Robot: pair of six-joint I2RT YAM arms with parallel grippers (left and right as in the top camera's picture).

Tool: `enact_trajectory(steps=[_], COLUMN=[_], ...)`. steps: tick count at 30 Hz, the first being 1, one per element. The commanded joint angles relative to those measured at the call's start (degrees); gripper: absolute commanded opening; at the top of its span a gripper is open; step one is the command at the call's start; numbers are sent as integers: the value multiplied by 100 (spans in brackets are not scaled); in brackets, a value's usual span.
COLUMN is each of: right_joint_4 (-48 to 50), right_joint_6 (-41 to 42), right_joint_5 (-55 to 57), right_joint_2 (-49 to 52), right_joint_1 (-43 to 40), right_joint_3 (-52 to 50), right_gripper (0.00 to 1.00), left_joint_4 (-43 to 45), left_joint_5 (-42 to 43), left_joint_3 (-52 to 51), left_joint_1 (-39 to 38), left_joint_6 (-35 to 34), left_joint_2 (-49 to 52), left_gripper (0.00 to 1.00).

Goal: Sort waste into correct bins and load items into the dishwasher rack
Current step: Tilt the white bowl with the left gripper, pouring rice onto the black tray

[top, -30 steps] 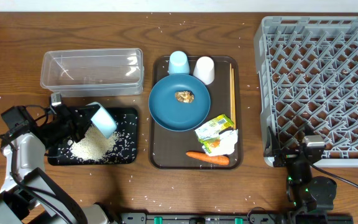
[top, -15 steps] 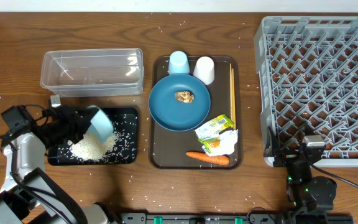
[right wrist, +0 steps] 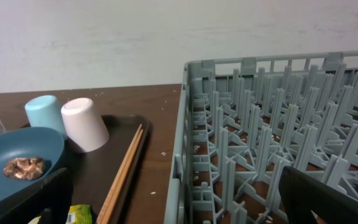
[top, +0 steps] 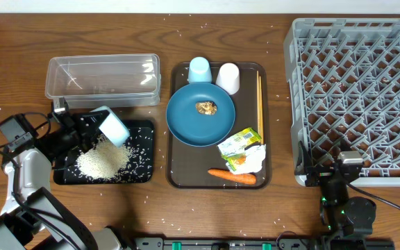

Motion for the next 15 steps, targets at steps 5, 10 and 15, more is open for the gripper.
enact_trajectory(steps=[5, 10, 15], right_joint_4=[-24, -24, -24], right_joint_6=[-74, -74, -74], right_joint_5=[42, 42, 42], right_joint_2=[9, 9, 9], right_joint_1=[-28, -28, -28], right_joint_3=[-9, -9, -9], right_gripper=[99, 99, 99], left_joint_4=[522, 529, 1172], left_joint_5=[476, 479, 479], left_joint_3=[55, 57, 175], left_joint_1=[-13, -13, -13], left_joint_6=[-1325, -1998, -3062], left_joint_2=[-131, -450, -1126], left_gripper=[6, 6, 6])
